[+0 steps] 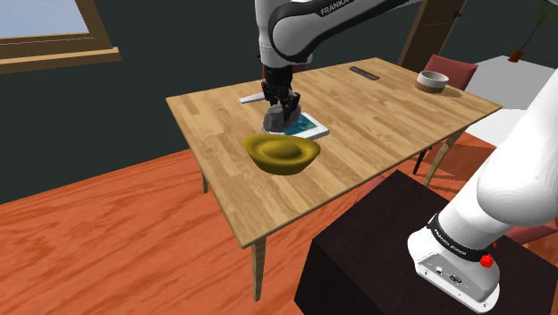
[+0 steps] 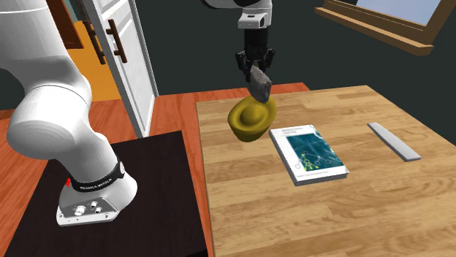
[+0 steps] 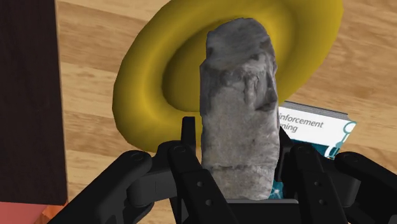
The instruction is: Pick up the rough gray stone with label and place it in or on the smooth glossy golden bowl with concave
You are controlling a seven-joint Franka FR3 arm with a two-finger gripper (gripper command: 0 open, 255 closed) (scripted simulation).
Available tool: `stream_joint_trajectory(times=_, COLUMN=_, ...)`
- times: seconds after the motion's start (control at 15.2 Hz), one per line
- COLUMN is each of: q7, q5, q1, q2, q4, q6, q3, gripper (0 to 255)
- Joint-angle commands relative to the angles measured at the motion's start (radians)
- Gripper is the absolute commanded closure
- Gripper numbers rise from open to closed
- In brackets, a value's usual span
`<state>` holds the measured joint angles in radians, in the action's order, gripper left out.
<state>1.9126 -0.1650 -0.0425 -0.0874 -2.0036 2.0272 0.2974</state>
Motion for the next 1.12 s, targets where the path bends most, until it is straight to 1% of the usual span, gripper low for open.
stream_joint_trajectory(times=0.0, q7=0.009, q5=-0.005, q1=-0.002, q2=-0.011, q4=-0.012, q6=0.022, q3=0.001, gripper=255)
stream_joint_trajectory(times=0.66, q7=0.043, q5=-0.04, q1=-0.005, q2=-0.075, q4=-0.073, q6=0.142, q3=-0.005, gripper=255)
stream_joint_trajectory(times=1.06, q7=0.045, q5=-0.043, q1=-0.005, q2=-0.079, q4=-0.076, q6=0.148, q3=-0.005, gripper=255)
